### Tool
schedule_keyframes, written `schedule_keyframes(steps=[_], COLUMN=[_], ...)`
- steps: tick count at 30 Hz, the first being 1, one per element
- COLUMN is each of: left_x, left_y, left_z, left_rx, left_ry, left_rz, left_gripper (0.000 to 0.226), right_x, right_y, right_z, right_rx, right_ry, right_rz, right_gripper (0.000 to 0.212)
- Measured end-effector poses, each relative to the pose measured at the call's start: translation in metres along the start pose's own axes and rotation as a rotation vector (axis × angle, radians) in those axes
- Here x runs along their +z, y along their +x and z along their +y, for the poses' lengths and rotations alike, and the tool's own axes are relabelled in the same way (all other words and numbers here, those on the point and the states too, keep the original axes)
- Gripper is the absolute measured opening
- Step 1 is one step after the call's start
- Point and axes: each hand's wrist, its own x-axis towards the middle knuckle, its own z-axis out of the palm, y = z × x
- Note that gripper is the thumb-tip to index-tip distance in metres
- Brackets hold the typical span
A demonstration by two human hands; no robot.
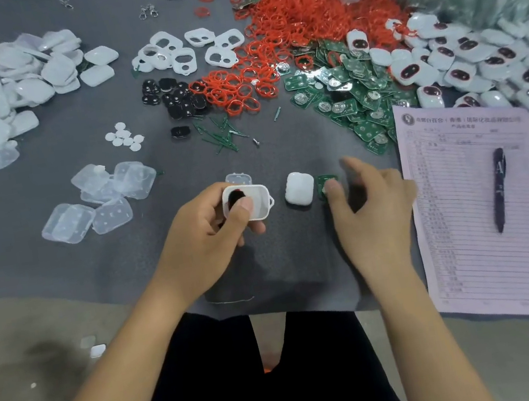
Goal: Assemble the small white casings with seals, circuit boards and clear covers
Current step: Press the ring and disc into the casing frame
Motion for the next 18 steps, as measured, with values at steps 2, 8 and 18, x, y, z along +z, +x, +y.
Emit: schedule_keyframes(steps=[2, 8, 18], left_x=[0.001, 0.002, -0.01], left_y=[0.001, 0.001, 0.014], left_z=[0.001, -0.001, -0.002], left_rx=[-0.006, -0.058, -0.195], left_ry=[-0.017, -0.239, -0.692], left_rz=[0.006, 0.092, 0.347], left_gripper=[0.017, 0.043, 0.04], right_x=[0.001, 0.006, 0.034], right_y=[0.0, -0.002, -0.011], right_z=[0.001, 0.0, -0.042], right_rx=[-0.042, -0.014, -0.648], right_ry=[-0.048, -0.002, -0.033], right_rz=[-0.018, 0.045, 0.037], right_gripper=[0.039, 0.035, 0.028])
